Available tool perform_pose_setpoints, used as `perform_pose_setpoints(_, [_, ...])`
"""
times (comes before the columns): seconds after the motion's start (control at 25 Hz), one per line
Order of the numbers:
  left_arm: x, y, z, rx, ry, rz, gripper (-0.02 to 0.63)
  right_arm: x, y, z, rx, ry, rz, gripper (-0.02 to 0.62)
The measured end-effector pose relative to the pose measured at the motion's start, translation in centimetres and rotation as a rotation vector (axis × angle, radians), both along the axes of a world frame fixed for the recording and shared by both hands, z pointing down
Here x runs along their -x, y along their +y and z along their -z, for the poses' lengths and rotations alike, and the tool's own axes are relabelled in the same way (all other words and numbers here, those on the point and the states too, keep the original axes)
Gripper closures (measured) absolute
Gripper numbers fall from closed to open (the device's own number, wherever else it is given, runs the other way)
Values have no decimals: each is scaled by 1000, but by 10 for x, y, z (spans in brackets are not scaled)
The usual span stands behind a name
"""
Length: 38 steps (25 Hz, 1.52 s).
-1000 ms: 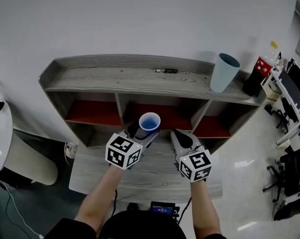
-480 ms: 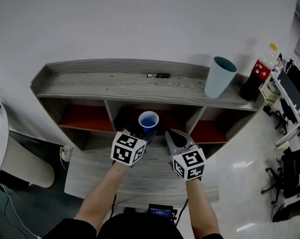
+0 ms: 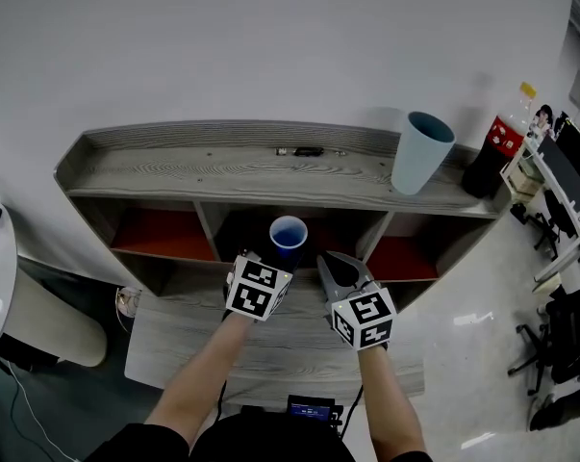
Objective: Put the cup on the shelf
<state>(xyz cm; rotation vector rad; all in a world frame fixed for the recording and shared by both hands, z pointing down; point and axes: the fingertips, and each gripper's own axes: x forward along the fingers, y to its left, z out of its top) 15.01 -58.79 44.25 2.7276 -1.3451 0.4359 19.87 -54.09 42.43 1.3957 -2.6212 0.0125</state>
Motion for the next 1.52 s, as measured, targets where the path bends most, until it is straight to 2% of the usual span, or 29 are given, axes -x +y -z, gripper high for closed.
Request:
perform_pose_setpoints(0.44, [0, -3, -3, 9, -12, 23, 299, 0, 3, -4, 8, -10, -3, 597])
perform_pose_setpoints(0.6, [0, -2, -4, 18, -15, 23, 270, -1, 6, -1, 3, -10, -9, 597])
perform_pose_setpoints(0.8, [4, 4, -7, 29, 7, 28, 233, -3, 10, 0, 2, -6, -17, 597])
perform_pose_setpoints(0.92, [11, 10, -4, 12, 26, 38, 238, -2, 13, 0, 3, -4, -19, 597])
perform_pose_setpoints(1.08, [26, 22, 5, -33, 43, 52, 357, -3, 19, 1, 4, 0, -26, 597])
perform_pose_setpoints(1.12, [31, 25, 8, -39, 52, 54, 380, -3, 20, 2, 3, 1, -28, 597])
perform_pose_setpoints(1.2, [41, 32, 11, -49, 74, 63, 466, -1, 23, 3, 3, 5, -31, 597])
perform_pose_setpoints(1.32, [55, 43, 13, -57, 100, 61, 530, 4, 29, 3, 2, 12, -30, 597])
perform_pose_setpoints(1.4, [64, 52, 13, -61, 127, 48, 607, 8, 35, 2, 3, 27, -23, 597])
perform_pose_setpoints(1.52, [74, 66, 6, -57, 149, 24, 606, 13, 46, -3, 5, 57, -14, 597])
